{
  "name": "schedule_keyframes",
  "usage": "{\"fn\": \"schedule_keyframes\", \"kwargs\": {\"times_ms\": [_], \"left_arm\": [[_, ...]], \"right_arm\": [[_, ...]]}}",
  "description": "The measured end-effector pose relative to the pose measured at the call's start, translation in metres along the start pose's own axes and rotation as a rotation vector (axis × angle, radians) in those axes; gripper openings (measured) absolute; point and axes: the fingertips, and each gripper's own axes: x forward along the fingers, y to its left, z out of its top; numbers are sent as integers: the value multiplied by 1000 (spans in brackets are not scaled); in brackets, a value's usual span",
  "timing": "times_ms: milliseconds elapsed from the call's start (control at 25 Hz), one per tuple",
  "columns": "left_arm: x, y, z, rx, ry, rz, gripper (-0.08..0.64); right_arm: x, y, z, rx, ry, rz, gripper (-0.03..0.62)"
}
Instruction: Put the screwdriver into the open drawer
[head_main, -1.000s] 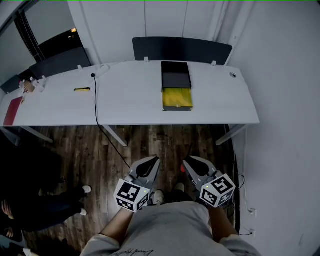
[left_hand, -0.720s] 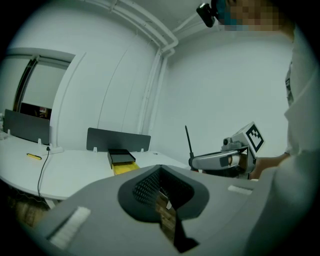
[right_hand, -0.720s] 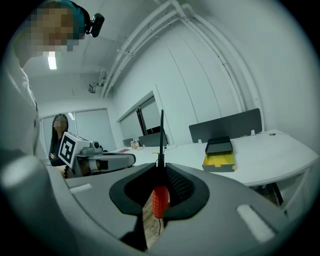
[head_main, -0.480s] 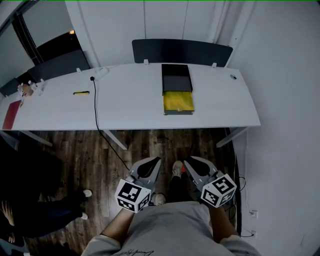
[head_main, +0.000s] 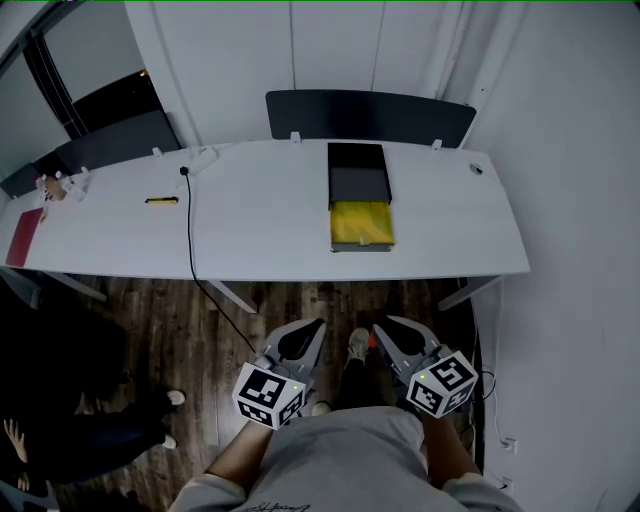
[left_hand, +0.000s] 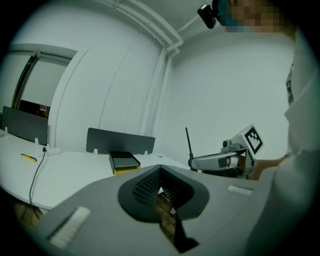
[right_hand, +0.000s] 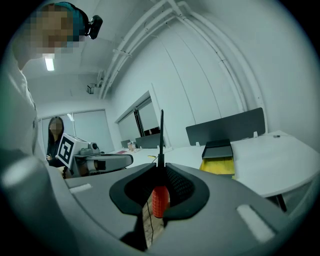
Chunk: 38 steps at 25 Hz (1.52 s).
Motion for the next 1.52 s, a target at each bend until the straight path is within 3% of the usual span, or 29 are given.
{"fn": "schedule_keyframes", "kwargs": {"times_ms": [560, 840, 1160, 1520], "left_arm": [[134, 77, 31, -49, 36, 119, 0], [190, 95, 46, -58, 16, 154, 0], [227, 115, 70, -54, -2, 223, 0], [242, 118, 78, -60, 1, 240, 0]], "right_arm": [[99, -126, 53, 8, 78, 112, 72], [128, -179, 70, 10, 103, 159, 72], [158, -222, 90, 14, 98, 199, 72], [161, -240, 96, 8, 93, 200, 72]]}}
